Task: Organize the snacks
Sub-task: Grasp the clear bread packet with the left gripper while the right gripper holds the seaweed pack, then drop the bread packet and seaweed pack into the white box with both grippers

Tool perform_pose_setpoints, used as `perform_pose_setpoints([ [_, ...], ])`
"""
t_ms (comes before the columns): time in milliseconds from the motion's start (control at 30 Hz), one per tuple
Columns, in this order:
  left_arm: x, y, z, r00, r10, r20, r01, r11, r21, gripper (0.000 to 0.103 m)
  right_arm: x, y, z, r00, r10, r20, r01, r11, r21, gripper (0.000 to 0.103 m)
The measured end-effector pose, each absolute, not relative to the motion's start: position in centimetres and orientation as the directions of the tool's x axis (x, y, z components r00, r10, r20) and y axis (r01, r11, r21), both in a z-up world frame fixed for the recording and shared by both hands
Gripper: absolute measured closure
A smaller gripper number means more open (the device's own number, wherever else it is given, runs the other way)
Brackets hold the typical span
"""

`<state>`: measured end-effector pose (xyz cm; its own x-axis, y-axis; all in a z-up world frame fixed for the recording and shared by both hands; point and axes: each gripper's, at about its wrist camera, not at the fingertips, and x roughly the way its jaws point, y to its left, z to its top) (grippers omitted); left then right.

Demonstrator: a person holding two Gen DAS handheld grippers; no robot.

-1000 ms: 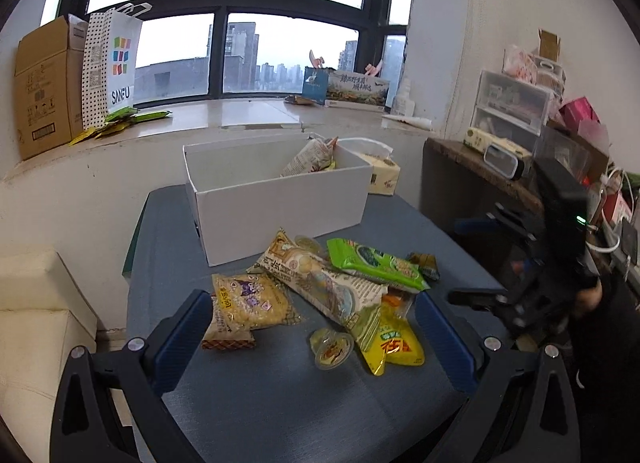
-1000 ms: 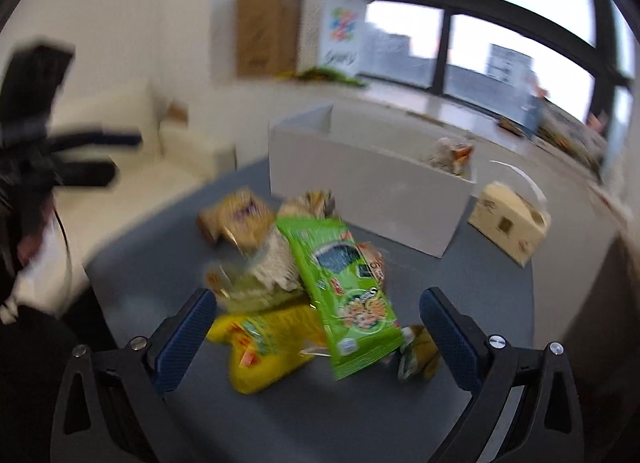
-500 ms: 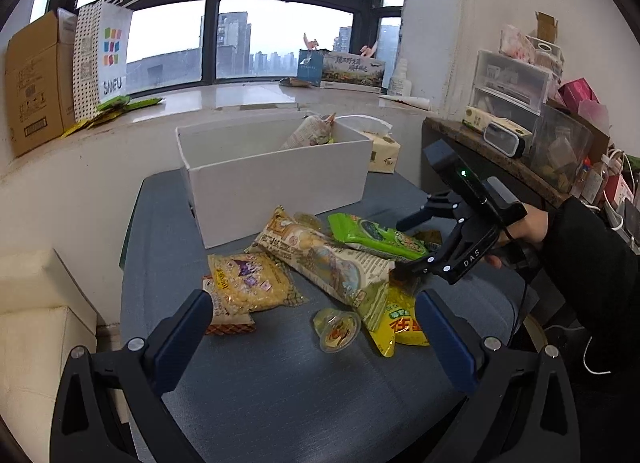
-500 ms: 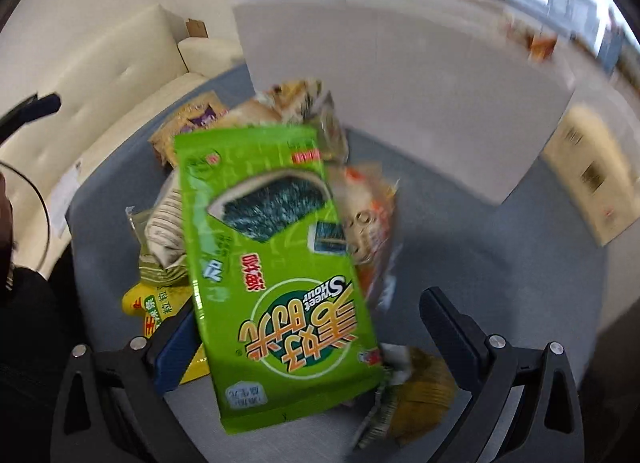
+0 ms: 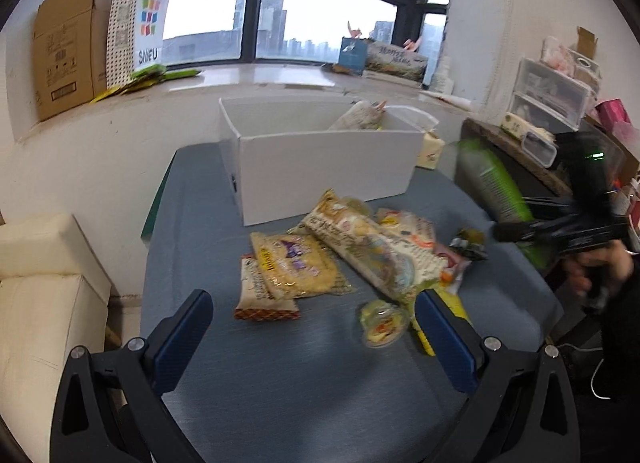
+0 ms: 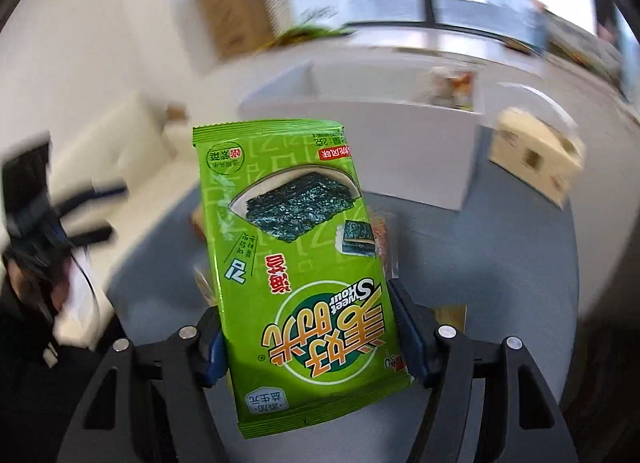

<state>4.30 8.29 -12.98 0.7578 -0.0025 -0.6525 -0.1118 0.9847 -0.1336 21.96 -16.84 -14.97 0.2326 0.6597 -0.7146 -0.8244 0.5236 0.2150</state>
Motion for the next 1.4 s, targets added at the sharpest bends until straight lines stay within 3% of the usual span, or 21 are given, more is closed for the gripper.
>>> perform_pose_setpoints([
  [233,7.9,8.8,-15.5,0.712,-0.032,-0.701,-0.025,0.997,-0.071,0.0,19.0,-20.4,-13.5,0.333,0.713,-0.617,-0.739,0.604,0.299,0.031],
  [333,10.4,8.6,-16.6,0.66,0.033,-0.751,-0.058,0.998,-0.007,0.0,18.5,-21.1,-13.5,0.361,0.716,-0.598,-0.693,0.635,0.341,0.031],
  [700,18.4,6.6,-21.6,0.522,0.171,-0.836,-0.097,0.985,0.142,0.0,17.9,-20.9,-14.6,0.34,0.706,-0.622,-0.686,0.638,0.349,0.031],
  [800,18.5,7.4,-21.4,0.53,0.15,-0.835,-0.129,0.987,0.096,0.001,17.1,-20.9,-14.5,0.336,0.705,-0.624,-0.691,0.635,0.345,0.031],
  [867,17.9,7.9,-21.2,0.537,0.137,-0.833,-0.128,0.989,0.081,0.019,16.9,-20.7,-14.7,0.332,0.702,-0.63,-0.699,0.631,0.336,0.031],
  [933,17.0,8.6,-20.5,0.552,0.134,-0.823,-0.145,0.987,0.063,0.045,16.9,-20.4,-15.0,0.324,0.704,-0.632,-0.703,0.626,0.337,0.031],
  [1067,14.8,10.4,-18.6,0.599,0.052,-0.799,-0.156,0.986,-0.052,0.079,16.9,-19.8,-15.5,0.309,0.705,-0.638,-0.706,0.62,0.343,0.03],
  [1167,13.2,10.9,-17.3,0.628,0.04,-0.778,-0.15,0.986,-0.07,0.084,16.7,-19.2,-15.8,0.303,0.703,-0.644,-0.712,0.616,0.338,0.03],
  [1400,8.3,11.3,-14.2,0.732,-0.012,-0.681,-0.134,0.978,-0.162,0.085,16.4,-18.4,-16.0,0.29,0.7,-0.653,-0.723,0.607,0.329,0.03],
])
